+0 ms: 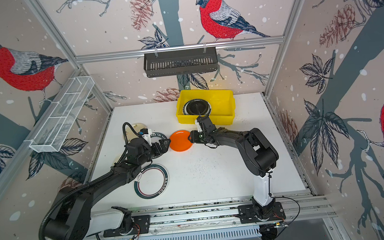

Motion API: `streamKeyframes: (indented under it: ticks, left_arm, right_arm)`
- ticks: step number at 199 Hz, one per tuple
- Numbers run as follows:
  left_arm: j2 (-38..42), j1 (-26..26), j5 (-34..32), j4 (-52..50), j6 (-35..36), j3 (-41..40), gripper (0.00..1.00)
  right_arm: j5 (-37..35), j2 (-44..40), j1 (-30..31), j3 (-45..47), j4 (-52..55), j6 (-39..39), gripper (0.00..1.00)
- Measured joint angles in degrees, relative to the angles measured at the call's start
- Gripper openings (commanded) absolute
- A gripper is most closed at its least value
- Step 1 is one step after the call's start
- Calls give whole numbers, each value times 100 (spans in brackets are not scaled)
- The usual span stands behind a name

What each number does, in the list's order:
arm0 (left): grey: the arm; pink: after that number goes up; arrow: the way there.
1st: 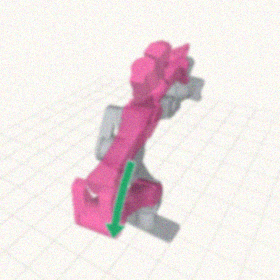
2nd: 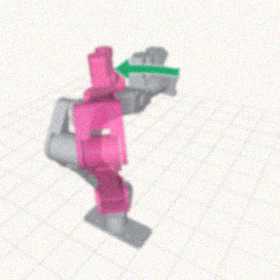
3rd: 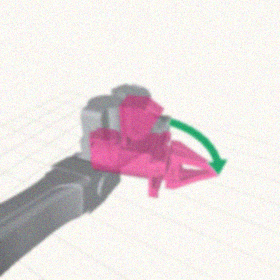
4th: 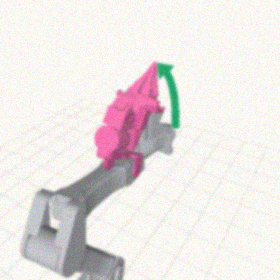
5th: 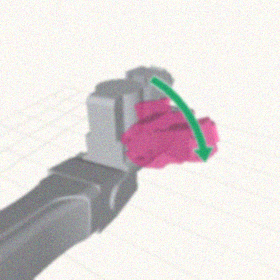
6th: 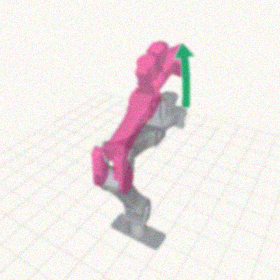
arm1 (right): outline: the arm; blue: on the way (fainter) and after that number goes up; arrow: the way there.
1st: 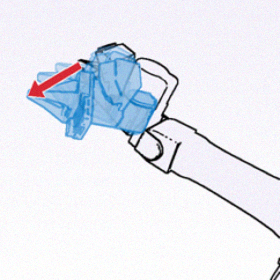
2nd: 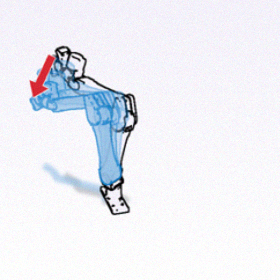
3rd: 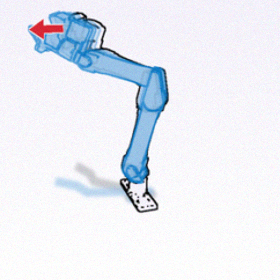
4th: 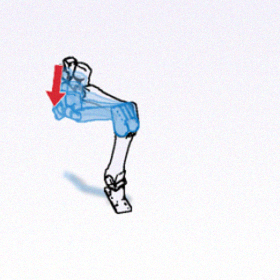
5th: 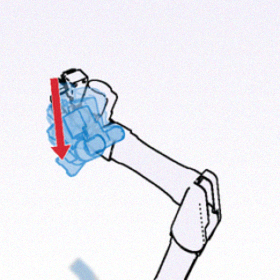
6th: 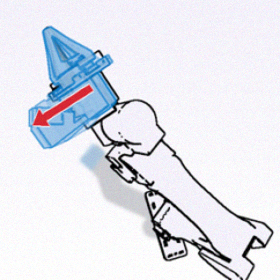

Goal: Place the plates into the plastic bin on the countertop
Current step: Pick up the plate from the center of the table.

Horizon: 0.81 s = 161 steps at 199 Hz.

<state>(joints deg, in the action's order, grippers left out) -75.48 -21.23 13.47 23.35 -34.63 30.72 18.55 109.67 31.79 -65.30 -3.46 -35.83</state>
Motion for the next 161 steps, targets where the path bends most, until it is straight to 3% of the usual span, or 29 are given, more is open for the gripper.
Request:
streamKeyframes:
  ticks: [86,161]
  left_arm:
    - [-181,0,289,125,-96,-9,97]
    - [-142,0,442,247,-151,-151,97]
  right_arm:
    - [55,367,-72,68,-348,-208,34]
    - [98,632,-66,-79,-461,-319,30]
